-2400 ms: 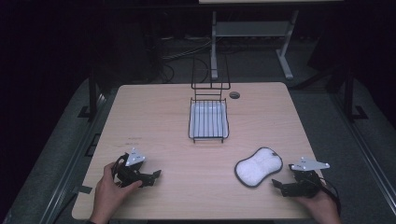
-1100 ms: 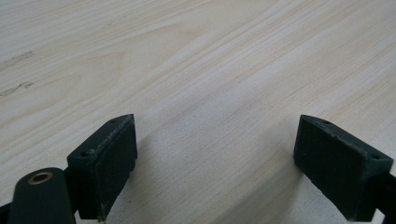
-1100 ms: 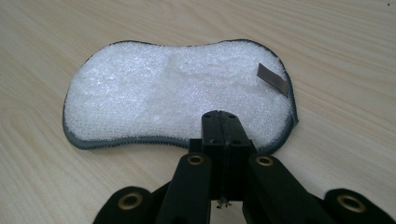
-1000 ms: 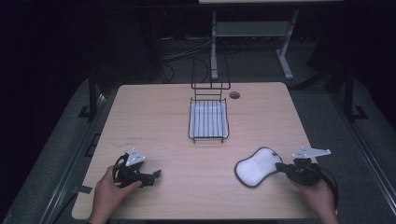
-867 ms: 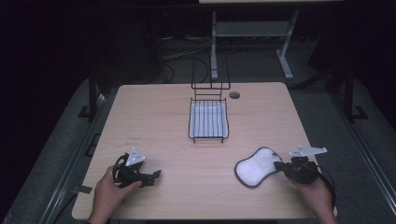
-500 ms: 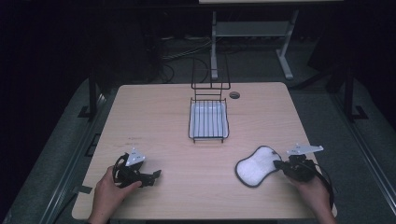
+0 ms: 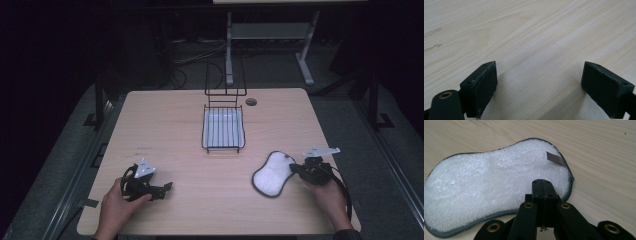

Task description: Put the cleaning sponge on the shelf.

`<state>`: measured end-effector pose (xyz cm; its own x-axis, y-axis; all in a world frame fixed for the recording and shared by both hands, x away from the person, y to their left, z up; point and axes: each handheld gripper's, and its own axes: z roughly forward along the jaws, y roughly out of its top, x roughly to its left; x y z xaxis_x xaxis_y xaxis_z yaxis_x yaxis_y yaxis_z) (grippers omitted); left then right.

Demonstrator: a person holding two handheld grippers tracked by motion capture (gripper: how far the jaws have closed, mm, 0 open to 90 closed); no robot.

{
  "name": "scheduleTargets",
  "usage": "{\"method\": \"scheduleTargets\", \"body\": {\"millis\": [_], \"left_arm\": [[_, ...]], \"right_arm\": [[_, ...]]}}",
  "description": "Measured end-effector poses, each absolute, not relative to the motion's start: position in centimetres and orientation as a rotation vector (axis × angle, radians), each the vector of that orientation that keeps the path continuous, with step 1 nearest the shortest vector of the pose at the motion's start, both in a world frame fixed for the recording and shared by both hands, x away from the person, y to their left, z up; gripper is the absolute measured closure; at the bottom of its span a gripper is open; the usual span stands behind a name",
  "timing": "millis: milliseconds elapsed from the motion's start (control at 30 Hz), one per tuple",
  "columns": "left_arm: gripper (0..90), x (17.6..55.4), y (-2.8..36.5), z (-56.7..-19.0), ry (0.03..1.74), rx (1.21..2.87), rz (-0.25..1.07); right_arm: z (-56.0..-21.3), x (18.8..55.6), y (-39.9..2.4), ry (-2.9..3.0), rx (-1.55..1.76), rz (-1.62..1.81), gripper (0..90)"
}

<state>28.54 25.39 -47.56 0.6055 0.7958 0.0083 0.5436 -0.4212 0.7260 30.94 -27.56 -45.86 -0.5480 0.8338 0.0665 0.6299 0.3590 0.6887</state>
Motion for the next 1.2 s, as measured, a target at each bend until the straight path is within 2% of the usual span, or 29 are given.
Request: {"method": "scheduleTargets", "body": {"millis": [800,1200], "left_arm": [[12.7,28.5,25.4,-47.6,1.052,2.130,0.462],[12.7,28.5,25.4,-47.6,1.053,2.129,0.462]], "right_arm": [[-46.1,34.6,-25.3,2.304,1.299,1.001,89.8],[-45.0,34.2,-25.5,2.306,1.318,1.046,89.8]]}}
